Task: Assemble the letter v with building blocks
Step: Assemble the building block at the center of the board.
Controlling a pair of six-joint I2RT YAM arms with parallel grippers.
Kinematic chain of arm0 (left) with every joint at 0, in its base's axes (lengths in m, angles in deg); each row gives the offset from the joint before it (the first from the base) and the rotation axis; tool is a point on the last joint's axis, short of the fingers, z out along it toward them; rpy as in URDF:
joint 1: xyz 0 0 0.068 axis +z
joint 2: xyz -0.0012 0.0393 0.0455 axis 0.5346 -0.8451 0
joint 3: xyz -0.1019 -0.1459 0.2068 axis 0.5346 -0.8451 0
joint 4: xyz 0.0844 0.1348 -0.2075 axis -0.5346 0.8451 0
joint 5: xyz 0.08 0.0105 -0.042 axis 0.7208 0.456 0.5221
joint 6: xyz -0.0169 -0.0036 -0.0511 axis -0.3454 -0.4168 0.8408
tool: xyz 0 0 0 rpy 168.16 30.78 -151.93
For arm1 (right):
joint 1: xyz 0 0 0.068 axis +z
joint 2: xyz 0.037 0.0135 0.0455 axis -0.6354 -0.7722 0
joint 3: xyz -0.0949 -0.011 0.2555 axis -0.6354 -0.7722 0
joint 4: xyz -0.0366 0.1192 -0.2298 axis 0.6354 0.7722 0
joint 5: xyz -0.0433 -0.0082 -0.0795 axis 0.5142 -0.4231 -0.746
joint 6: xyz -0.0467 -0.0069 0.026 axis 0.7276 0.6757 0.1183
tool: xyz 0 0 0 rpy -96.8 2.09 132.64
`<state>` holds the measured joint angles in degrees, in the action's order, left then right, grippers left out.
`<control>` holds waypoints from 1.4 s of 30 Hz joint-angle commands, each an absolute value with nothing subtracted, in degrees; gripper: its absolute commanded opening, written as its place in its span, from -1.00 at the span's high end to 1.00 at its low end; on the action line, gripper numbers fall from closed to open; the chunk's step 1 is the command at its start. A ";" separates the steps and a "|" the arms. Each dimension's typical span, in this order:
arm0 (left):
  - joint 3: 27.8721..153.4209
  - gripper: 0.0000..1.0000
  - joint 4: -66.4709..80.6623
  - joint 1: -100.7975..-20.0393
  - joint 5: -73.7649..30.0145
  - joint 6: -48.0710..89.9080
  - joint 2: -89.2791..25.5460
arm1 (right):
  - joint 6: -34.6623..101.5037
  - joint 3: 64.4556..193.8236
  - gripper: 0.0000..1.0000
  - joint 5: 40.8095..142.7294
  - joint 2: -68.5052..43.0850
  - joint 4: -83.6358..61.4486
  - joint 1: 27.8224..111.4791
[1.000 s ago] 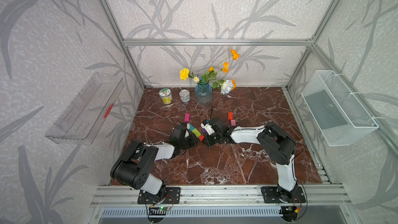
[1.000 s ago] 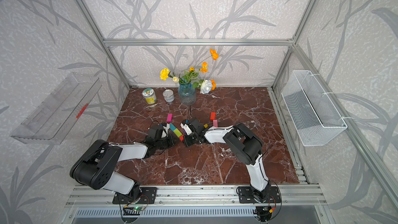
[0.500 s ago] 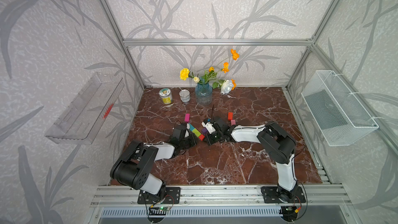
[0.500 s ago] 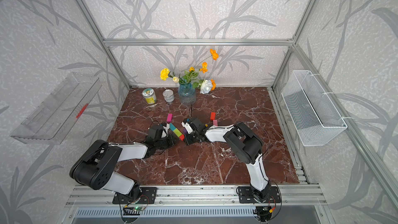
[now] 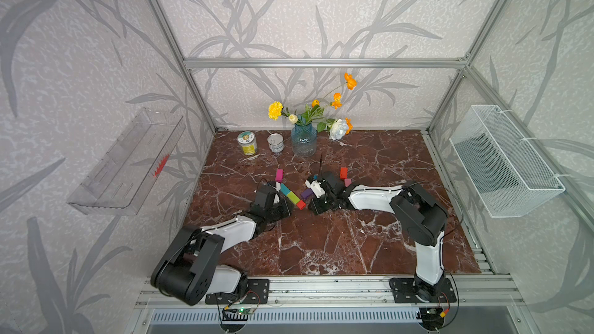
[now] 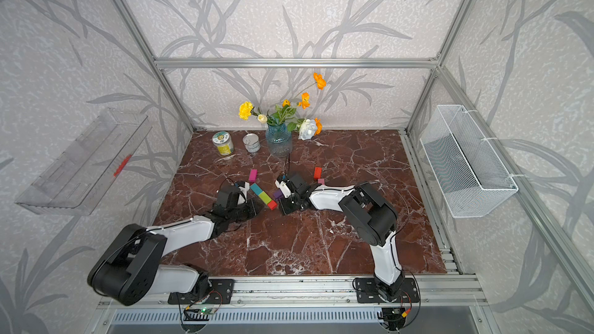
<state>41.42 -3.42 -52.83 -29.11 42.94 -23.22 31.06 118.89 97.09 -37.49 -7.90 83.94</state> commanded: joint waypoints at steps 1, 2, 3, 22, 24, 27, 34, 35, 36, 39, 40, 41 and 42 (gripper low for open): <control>43.69 1.00 3.10 -52.93 -24.34 38.27 -16.92 | 32.82 119.11 0.98 93.63 -34.45 -4.00 82.81; 44.79 0.98 4.09 -52.93 -22.94 36.88 -15.77 | 32.42 118.94 0.98 93.40 -34.25 -4.00 82.57; 46.06 0.97 4.53 -52.93 -21.52 35.52 -15.41 | 31.90 118.60 1.00 93.22 -34.09 -4.32 82.36; 79.05 1.00 22.12 -52.27 -32.10 25.38 -45.66 | 22.18 110.59 1.00 91.03 -33.56 -18.62 81.38; 81.45 1.00 24.48 -52.34 -32.06 24.09 -47.67 | 21.85 110.39 1.00 91.11 -34.03 -19.51 81.37; 84.27 1.00 26.88 -52.45 -31.73 23.01 -50.06 | 21.46 110.81 1.00 91.85 -35.09 -20.19 81.37; 88.82 1.00 30.07 -52.62 -31.05 22.26 -54.56 | 21.19 110.83 1.00 92.09 -35.84 -20.57 81.03; 89.43 1.00 30.48 -52.71 -31.00 22.02 -55.14 | 21.12 110.79 1.00 91.99 -35.90 -20.52 80.94; 90.04 1.00 31.05 -52.77 -30.93 21.77 -55.76 | 21.10 110.77 1.00 91.84 -35.78 -20.50 80.93; 91.55 1.00 32.71 -52.95 -30.49 21.15 -57.50 | 21.10 110.74 1.00 91.38 -35.99 -20.31 80.76; 92.01 1.00 33.18 -53.10 -30.33 20.94 -57.89 | 21.03 110.83 1.00 91.42 -36.15 -20.35 80.76; 92.39 1.00 33.84 -53.28 -29.91 20.68 -58.43 | 21.01 110.88 1.00 91.49 -36.31 -20.34 80.71; 92.75 1.00 34.51 -53.41 -29.25 20.52 -58.94 | 20.93 111.00 1.00 91.62 -36.52 -20.35 80.67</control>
